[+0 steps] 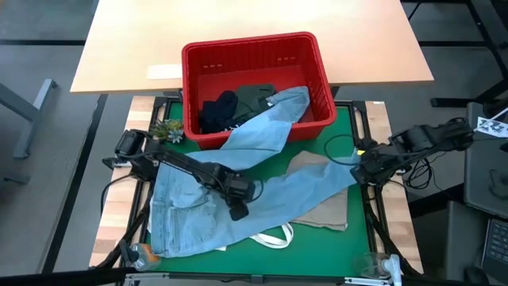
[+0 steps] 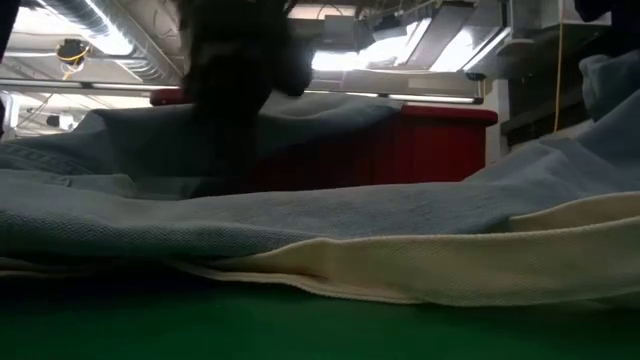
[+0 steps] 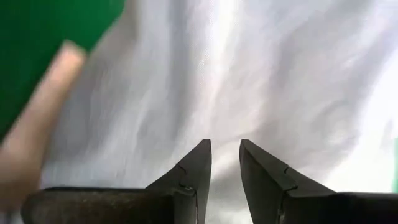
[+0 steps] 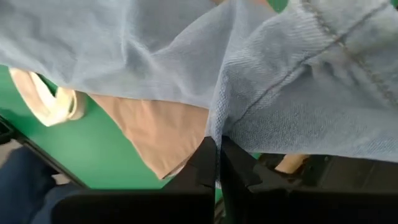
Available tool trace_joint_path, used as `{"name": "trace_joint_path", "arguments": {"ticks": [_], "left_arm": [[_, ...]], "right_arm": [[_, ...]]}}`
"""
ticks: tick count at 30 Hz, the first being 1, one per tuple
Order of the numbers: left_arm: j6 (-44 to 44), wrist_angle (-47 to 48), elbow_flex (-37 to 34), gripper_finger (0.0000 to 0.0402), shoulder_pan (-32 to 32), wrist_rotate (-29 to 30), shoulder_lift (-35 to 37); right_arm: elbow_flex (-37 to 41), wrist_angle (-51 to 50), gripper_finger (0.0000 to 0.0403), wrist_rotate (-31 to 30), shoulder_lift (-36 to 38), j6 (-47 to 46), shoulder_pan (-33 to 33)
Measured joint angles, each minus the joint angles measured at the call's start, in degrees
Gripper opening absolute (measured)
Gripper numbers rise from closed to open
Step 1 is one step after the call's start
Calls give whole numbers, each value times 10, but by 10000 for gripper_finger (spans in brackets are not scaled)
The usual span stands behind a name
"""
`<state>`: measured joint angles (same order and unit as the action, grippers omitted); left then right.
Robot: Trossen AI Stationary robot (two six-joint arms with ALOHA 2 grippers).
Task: Fold Laundry from Bin
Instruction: Fold the light blue pants
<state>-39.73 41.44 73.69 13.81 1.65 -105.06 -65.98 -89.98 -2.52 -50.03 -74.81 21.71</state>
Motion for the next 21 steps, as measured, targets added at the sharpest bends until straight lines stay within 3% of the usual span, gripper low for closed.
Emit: {"name": "trace_joint_path", "arguments": {"ticks": [10,21], "left_arm": [[30,-152,43,80,2,38,-6],[24,-273,43,80,13,47,-115]], "right_arm": [[0,67,5,-37,-52,100,0],[0,223,5,-61,-90,269,0]]}}
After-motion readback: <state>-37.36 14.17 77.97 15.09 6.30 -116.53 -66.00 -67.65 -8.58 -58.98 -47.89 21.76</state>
